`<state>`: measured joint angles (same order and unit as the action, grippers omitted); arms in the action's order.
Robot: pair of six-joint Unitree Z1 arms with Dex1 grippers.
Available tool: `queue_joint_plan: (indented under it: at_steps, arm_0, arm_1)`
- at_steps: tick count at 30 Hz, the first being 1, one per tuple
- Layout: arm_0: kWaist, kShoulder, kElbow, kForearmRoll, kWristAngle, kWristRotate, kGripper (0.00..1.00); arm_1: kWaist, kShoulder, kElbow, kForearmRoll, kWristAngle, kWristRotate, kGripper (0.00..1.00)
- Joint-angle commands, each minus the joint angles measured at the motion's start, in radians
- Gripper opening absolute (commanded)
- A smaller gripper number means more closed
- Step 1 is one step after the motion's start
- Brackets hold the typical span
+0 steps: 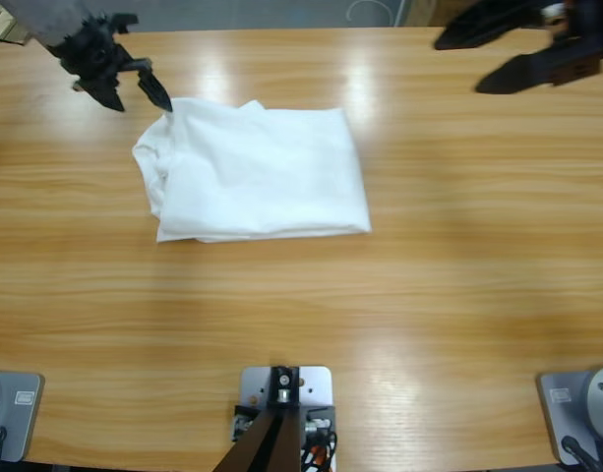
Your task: Fold clothes
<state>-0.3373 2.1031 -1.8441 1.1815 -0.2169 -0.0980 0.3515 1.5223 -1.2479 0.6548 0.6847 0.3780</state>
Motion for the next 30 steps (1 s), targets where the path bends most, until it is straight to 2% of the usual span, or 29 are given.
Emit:
queue_joint_plan:
  at_steps: [1,4,9,16,30]
  arm_0:
    - [0.011,-0.157,0.109,0.005,-0.033,-0.004,0.996]
    - [0.003,-0.180,0.144,0.006,-0.033,-0.004,0.996]
    - [-0.059,-0.225,0.211,0.014,-0.032,-0.006,0.993]
    - [-0.107,-0.306,0.212,0.051,-0.030,-0.010,0.991]
    - [-0.111,-0.373,0.205,0.134,0.002,-0.033,0.991]
  arm_1:
    - [-0.013,0.198,0.071,-0.148,0.087,-0.032,0.998]
    - [-0.013,0.220,0.125,-0.192,0.074,-0.043,0.991]
    - [-0.023,0.300,0.259,-0.388,0.076,-0.039,0.990]
    - [-0.023,0.426,0.276,-0.547,0.076,-0.035,0.987]
    - [-0.042,0.590,0.295,-0.637,0.104,-0.070,0.987]
